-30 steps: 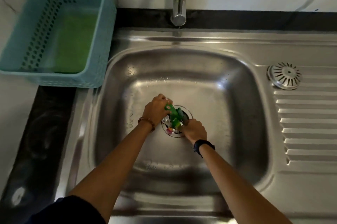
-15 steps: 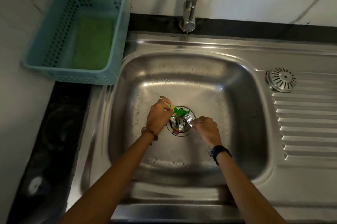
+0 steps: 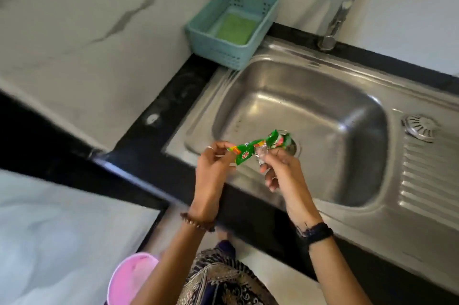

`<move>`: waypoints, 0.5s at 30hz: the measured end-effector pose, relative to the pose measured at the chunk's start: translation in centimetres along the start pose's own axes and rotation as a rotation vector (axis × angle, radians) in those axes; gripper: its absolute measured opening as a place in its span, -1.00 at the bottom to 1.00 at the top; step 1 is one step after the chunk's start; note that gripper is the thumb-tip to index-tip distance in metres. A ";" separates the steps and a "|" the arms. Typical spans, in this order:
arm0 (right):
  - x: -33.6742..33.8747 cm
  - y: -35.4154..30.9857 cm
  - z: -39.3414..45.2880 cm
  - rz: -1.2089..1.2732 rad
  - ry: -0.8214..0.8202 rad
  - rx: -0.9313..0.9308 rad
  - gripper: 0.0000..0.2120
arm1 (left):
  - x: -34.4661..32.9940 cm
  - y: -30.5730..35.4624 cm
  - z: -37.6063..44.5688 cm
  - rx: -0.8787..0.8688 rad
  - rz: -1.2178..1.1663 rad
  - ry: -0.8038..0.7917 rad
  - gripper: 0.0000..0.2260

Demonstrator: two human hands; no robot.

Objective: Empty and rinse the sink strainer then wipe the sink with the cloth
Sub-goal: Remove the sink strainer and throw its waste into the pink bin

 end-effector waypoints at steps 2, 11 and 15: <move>-3.6 0.7 -2.4 -0.008 -0.113 0.015 -0.80 | 4.0 -1.0 -3.6 0.000 -0.093 0.105 -0.81; -18.8 10.6 -11.9 -0.347 -0.599 0.010 -0.86 | 21.2 -11.6 -16.6 0.136 -0.396 0.641 -0.92; -23.6 17.3 -13.6 -0.530 -0.736 0.038 -0.92 | 26.8 -18.5 -20.0 0.257 -0.496 0.812 -0.95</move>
Point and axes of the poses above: each hand's wrist, its own z-axis towards the middle knuckle, its own x-axis out of the back of the hand, y = z × x, the point moved 10 cm from there along z, towards the middle knuckle, and after that the axes turned 4 degrees about x, right-handed, at the moved point
